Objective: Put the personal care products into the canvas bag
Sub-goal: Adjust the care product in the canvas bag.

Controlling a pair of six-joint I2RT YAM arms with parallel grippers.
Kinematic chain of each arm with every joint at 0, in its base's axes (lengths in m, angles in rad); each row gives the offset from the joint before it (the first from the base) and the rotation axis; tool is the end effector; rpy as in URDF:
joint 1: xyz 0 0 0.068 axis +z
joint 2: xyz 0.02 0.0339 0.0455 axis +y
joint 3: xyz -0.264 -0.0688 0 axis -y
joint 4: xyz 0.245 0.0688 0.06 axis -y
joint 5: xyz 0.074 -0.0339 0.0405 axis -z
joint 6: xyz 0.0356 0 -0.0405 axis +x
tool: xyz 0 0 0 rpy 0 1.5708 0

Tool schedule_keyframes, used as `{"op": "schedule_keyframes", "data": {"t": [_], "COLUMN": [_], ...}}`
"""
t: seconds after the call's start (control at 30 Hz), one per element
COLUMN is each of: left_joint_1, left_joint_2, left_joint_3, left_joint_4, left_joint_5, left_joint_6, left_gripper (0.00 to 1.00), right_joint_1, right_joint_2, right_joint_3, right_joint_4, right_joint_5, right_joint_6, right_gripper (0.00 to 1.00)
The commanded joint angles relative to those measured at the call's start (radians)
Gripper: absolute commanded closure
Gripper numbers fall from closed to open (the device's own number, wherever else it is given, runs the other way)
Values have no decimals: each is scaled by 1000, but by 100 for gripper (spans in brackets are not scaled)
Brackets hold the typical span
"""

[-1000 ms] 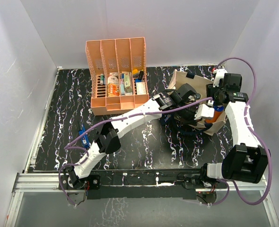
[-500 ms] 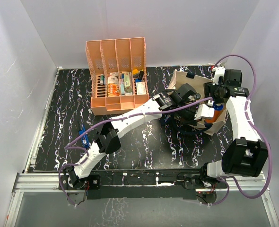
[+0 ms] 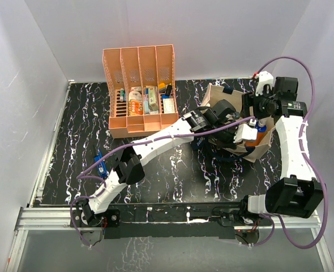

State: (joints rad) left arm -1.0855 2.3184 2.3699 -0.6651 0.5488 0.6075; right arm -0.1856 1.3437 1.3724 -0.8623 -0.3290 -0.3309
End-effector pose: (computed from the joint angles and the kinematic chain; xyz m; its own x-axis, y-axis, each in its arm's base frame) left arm 0.2291 -0.4743 0.3195 0.3238 0.4300 -0.8428 0.9363 -0.2737 0.2201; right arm 0.2735 -0.0397 0.3580 -0.6756 -0.1860 -0.7135 -0.2731 0.9619 0.0078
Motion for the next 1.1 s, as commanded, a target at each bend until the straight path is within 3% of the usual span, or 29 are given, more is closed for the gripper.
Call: {"op": "schedule_keyframes", "data": {"t": [0.0, 0.27, 1.07], "left_joint_1": [-19, -19, -46], "left_joint_2": [-52, -78, -125], "left_joint_3": [74, 106, 126], "left_joint_4": [41, 87, 176], "left_joint_5": [-28, -75, -148], "left_joint_6": [-17, -39, -134], "left_gripper": [100, 100, 100], "right_joint_1": [-6, -6, -6], "right_joint_2": [-54, -66, -177], "right_joint_3": [121, 212, 91], "right_joint_4": [-7, -11, 2], "right_joint_5": [-93, -102, -61], "right_joint_6": [20, 68, 67], "right_gripper": [25, 25, 24]}}
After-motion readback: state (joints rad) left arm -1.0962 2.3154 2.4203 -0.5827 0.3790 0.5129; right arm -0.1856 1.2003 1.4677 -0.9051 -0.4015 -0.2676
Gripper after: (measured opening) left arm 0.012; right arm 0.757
